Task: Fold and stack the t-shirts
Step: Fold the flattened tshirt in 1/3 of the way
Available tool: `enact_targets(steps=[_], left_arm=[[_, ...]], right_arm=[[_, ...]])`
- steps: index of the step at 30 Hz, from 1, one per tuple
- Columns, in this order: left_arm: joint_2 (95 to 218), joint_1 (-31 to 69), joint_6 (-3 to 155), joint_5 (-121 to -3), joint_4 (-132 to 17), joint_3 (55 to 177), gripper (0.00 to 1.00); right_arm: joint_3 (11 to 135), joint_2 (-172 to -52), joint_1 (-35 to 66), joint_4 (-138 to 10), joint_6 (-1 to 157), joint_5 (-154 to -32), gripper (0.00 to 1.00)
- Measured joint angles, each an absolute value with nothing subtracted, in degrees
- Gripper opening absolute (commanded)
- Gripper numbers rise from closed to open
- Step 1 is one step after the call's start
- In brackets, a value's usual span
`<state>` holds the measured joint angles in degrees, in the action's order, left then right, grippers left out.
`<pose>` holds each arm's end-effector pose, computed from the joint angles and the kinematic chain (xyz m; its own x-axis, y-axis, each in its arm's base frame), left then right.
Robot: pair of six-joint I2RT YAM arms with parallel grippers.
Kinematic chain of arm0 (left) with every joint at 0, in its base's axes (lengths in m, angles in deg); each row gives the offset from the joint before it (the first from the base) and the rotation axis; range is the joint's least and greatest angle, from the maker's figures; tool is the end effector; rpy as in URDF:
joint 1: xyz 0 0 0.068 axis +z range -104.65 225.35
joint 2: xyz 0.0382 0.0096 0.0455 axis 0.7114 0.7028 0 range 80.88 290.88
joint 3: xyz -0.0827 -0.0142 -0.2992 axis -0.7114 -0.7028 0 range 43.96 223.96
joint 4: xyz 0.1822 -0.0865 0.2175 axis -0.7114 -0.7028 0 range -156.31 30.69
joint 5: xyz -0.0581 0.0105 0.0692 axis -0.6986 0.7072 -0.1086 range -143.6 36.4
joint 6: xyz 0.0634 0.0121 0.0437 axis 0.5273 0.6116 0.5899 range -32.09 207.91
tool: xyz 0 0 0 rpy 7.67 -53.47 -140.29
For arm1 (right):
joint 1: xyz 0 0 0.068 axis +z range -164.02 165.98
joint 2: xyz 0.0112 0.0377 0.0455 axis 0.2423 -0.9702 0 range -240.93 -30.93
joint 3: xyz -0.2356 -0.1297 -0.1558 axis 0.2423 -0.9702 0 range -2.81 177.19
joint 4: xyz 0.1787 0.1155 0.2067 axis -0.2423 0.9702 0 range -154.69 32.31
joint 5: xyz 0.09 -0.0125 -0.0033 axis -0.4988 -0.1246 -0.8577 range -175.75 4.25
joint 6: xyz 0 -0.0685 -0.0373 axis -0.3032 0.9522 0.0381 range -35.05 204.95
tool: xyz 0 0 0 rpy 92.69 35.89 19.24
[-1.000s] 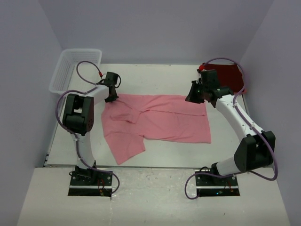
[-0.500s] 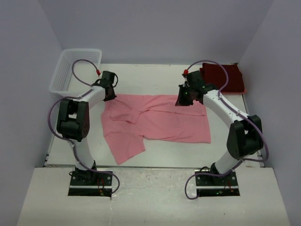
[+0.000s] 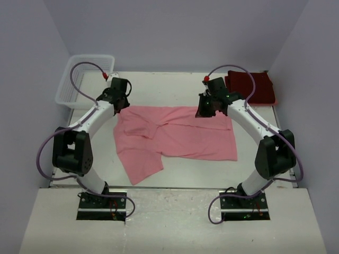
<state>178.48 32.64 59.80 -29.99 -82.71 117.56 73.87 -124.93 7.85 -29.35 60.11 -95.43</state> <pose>0.4290 -0.0694 0.2545 -0.6036 -0.3066 -0.7360 -0.3940 0.9172 -0.0590 0.3793 0.1643 0.2781 -0.8635 0.0996 -0.4944 -0.1092 0.9201 0.3761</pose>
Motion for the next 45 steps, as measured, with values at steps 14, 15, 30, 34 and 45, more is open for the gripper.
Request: enact_targets(steps=[14,15,30,34,45], left_arm=[[159.0,31.4,54.6,-38.8,-80.2,96.2,0.57],[159.0,31.4,54.4,-40.2,-79.4,94.8,0.57],[166.3,31.6,53.9,-45.7,-73.1,90.0,0.57],[167.0,32.3,53.9,-45.7,-71.9,88.4,0.57],[169.1,33.7,54.5,-48.3,-67.5,86.6,0.55]], right_arm=[[74.9,-115.0,10.5,-28.7,60.1,-94.3,0.0],[74.6,-114.5,10.9,-28.9,59.9,-94.3,0.0],[69.8,-112.5,13.3,-29.5,59.5,-92.4,0.0],[69.5,-112.5,13.3,-29.7,59.5,-92.3,0.0],[68.3,-112.5,13.3,-30.0,59.5,-92.3,0.0]])
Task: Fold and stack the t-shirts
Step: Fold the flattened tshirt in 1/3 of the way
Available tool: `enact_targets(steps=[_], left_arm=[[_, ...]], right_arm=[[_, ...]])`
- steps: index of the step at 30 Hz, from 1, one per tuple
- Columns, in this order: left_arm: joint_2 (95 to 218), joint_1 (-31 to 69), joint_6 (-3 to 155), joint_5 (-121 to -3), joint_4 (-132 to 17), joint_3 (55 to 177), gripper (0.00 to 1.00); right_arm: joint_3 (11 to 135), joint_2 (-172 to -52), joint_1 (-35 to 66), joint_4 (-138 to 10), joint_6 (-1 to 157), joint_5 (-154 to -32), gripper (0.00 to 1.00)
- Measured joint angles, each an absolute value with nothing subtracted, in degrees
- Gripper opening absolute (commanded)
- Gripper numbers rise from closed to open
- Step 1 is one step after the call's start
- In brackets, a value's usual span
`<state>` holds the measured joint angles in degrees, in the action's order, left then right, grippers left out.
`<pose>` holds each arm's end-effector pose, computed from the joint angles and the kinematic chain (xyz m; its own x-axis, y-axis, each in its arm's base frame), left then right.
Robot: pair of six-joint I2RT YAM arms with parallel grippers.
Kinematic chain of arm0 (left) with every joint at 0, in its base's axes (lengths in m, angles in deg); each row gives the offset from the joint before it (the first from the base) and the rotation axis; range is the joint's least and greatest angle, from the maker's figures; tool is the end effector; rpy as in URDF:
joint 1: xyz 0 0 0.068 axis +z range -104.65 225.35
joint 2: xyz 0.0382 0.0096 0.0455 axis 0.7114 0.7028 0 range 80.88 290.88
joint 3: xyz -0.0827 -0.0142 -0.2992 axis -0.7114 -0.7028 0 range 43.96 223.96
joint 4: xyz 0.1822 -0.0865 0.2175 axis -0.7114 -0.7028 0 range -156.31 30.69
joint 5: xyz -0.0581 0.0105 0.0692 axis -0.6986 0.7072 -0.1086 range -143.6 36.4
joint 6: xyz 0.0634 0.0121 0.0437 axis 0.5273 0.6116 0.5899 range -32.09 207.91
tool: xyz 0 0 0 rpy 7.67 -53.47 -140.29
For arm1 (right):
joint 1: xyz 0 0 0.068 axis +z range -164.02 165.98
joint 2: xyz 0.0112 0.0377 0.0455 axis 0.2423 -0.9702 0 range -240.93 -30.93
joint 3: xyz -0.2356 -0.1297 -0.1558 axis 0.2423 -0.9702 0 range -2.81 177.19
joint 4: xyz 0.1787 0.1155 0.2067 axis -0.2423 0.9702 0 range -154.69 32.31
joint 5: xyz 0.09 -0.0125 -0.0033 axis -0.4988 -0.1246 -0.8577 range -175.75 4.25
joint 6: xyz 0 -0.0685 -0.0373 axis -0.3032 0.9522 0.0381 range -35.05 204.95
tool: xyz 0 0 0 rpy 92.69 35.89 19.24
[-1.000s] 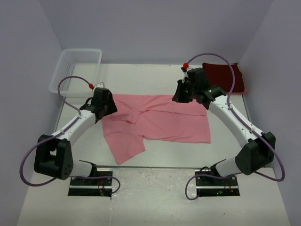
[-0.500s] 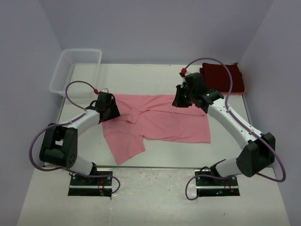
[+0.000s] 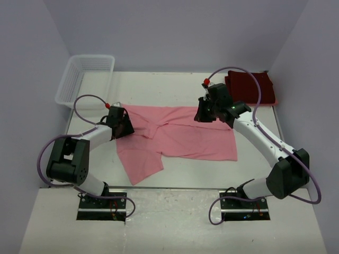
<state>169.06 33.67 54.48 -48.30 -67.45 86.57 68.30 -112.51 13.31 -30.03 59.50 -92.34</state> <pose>0.3282 -0.0616 0.1437 -0.7402 -0.4073 -0.5350 -0.3115 0.9128 -0.2640 0.3190 0.1734 0.3217 -0.7953 0.0695 -0.6022 -0.2063 0.9031 0.3766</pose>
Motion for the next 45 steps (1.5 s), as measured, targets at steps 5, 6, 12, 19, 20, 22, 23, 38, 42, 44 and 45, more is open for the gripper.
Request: enact_targets(steps=[5,6,12,19,20,22,23,38,42,44,45], left_arm=[[168.9,33.7,54.5,-48.9,-66.2,86.0,0.54],[168.8,33.7,54.5,-48.9,-66.2,85.9,0.54],[167.5,33.7,54.4,-48.9,-67.4,85.8,0.53],[163.4,33.7,54.1,-48.5,-68.0,84.9,0.51],[163.2,33.7,54.0,-48.4,-68.0,84.8,0.5],[163.2,33.7,54.0,-48.5,-68.0,84.6,0.49],[163.4,33.7,54.0,-48.5,-68.0,84.5,0.48],[167.4,33.7,54.3,-48.1,-66.8,84.4,0.43],[167.9,33.7,54.5,-48.1,-66.0,84.5,0.4],[168.1,33.7,54.5,-48.1,-65.8,84.6,0.39],[168.1,33.7,54.5,-48.1,-65.7,84.7,0.39]], right_arm=[[68.0,-112.5,13.3,-30.1,59.5,-92.3,0.0],[68.0,-112.5,13.3,-30.1,59.5,-92.3,0.0],[68.0,-112.6,13.3,-30.2,59.5,-92.4,0.0],[67.5,-112.7,13.3,-31.0,59.4,-92.5,0.0],[67.5,-112.8,13.4,-31.0,59.4,-92.5,0.0],[67.4,-112.9,13.4,-31.0,59.4,-92.6,0.0],[67.4,-113.0,13.4,-31.0,59.4,-92.5,0.0],[67.3,-113.1,13.7,-31.1,59.4,-92.5,0.0],[67.3,-113.1,13.7,-31.1,59.4,-92.5,0.0],[67.3,-113.2,13.7,-31.1,59.4,-92.5,0.0],[67.3,-113.3,13.7,-31.1,59.4,-92.5,0.0]])
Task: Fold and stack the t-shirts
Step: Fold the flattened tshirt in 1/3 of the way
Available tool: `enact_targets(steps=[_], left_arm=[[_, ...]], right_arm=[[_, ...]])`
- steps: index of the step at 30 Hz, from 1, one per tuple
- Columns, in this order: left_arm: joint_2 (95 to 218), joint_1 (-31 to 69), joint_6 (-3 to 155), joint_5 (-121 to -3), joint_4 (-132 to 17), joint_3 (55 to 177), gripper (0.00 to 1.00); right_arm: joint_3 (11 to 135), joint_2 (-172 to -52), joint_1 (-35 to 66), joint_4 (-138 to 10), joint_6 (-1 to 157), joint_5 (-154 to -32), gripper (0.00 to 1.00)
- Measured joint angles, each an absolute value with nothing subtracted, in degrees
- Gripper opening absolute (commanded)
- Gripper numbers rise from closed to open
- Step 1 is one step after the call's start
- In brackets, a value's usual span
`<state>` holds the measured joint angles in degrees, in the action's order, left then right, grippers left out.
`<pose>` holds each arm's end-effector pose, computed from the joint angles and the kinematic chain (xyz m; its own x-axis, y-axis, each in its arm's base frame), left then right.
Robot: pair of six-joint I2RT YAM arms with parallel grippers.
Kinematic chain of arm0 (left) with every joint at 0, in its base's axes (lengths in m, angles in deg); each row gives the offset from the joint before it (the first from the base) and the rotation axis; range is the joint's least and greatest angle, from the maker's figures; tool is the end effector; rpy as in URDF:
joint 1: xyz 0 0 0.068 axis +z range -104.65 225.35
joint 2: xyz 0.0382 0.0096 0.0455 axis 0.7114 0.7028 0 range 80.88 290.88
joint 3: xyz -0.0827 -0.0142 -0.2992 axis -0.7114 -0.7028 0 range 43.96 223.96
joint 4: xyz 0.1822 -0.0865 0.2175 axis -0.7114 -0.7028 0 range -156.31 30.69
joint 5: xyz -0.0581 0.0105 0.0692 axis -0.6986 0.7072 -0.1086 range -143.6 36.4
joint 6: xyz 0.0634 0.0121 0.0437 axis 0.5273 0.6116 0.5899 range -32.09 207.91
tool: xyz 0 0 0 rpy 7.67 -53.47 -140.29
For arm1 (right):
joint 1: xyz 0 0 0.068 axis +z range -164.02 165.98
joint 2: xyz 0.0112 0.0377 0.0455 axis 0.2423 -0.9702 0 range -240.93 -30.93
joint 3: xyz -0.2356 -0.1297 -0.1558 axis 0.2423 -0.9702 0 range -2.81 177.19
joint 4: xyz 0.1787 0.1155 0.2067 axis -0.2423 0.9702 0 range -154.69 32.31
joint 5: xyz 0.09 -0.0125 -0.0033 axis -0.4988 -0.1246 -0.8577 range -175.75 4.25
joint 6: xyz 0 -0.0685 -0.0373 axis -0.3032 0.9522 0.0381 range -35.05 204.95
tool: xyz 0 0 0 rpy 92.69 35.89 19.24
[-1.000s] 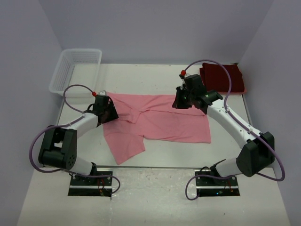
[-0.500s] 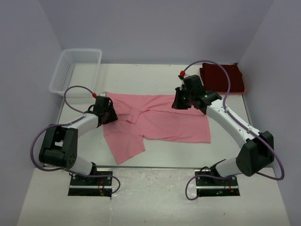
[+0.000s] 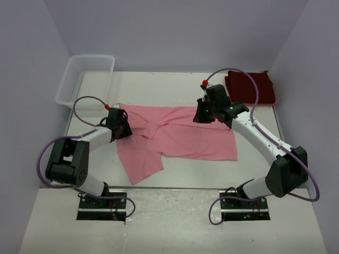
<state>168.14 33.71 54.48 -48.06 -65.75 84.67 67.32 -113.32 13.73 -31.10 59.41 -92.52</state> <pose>0.3222 -0.0598 0.1405 -0.7318 -0.4093 -0.5449 -0.3110 0.9120 -0.2673 0.3203 0.1774 0.3121 -0.8035 0.0610 -0.5922 -0.2091 0.9025 0.3766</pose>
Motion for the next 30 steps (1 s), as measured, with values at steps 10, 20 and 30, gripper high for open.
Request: enact_targets(steps=[10,20,30], left_arm=[[168.1,33.7,54.5,-48.1,-65.8,84.7,0.38],[168.1,33.7,54.5,-48.1,-66.5,85.1,0.38],[168.5,33.7,54.5,-48.1,-66.6,85.8,0.37]], right_arm=[[67.3,-114.9,14.0,-31.1,59.4,-92.5,0.0],[67.3,-115.8,14.2,-31.1,59.4,-92.4,0.0],[67.3,-116.1,14.5,-31.1,59.4,-92.3,0.0]])
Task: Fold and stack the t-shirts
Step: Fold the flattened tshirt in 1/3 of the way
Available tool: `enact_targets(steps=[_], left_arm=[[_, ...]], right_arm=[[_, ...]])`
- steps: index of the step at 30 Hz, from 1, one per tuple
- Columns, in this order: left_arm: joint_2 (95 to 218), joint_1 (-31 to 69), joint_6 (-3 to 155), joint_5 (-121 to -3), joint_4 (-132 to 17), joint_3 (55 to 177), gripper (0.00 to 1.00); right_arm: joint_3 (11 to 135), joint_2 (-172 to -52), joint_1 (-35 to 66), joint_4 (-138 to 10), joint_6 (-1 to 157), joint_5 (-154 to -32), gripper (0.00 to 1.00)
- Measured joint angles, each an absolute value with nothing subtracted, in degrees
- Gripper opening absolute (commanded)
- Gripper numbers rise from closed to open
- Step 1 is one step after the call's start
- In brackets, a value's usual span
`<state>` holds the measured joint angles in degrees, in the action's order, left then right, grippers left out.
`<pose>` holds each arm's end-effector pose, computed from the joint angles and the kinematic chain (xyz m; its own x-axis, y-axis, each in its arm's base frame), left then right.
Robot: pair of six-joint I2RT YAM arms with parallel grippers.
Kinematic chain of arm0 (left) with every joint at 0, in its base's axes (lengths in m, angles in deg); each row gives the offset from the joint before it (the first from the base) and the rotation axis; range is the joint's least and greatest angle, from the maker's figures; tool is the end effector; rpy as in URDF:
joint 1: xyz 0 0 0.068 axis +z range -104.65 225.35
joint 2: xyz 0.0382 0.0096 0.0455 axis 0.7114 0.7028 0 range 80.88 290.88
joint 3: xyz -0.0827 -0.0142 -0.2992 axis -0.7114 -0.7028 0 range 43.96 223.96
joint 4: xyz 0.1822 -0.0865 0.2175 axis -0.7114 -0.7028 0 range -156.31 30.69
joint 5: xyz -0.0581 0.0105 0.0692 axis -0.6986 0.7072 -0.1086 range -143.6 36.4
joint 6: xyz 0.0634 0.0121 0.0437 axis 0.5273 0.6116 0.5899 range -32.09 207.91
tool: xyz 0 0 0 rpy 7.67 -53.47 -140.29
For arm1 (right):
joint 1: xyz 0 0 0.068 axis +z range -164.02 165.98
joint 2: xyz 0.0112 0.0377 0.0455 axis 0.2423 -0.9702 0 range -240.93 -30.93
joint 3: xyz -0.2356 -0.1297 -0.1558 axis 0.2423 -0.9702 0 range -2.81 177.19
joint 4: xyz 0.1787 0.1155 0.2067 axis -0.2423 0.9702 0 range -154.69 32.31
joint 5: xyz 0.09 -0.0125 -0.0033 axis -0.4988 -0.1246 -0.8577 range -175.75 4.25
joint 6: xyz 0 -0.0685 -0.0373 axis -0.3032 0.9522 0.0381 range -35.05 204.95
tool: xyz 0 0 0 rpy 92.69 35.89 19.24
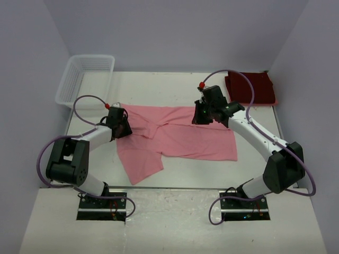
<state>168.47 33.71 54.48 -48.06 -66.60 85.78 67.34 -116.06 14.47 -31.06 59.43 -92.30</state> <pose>0.3260 -0.0606 0.1437 -0.7325 -0.4091 -0.5441 -0.3113 0.9121 -0.2667 0.3261 0.1856 0.2954 -0.8277 0.0377 -0.5600 -0.2035 0.9097 0.3621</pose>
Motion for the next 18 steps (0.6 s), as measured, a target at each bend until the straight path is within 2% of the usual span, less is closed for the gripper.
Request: enact_targets(steps=[8,11,12,16,18], left_arm=[[168.8,33.7,54.5,-48.0,-66.8,86.4,0.34],[169.6,33.7,54.5,-48.0,-66.8,87.4,0.26],[169.9,33.7,54.5,-48.1,-66.7,87.6,0.21],[170.3,33.7,54.5,-48.1,-66.7,87.7,0.13],[170.3,33.7,54.5,-48.1,-66.7,87.7,0.05]], right_arm=[[67.4,-116.1,14.5,-31.0,59.4,-92.3,0.0],[67.6,-116.1,14.5,-30.9,59.4,-92.3,0.0],[67.7,-116.1,14.5,-30.9,59.4,-92.3,0.0],[67.8,-116.1,14.5,-30.9,59.4,-92.2,0.0],[67.8,-116.1,14.5,-30.9,59.4,-92.2,0.0]])
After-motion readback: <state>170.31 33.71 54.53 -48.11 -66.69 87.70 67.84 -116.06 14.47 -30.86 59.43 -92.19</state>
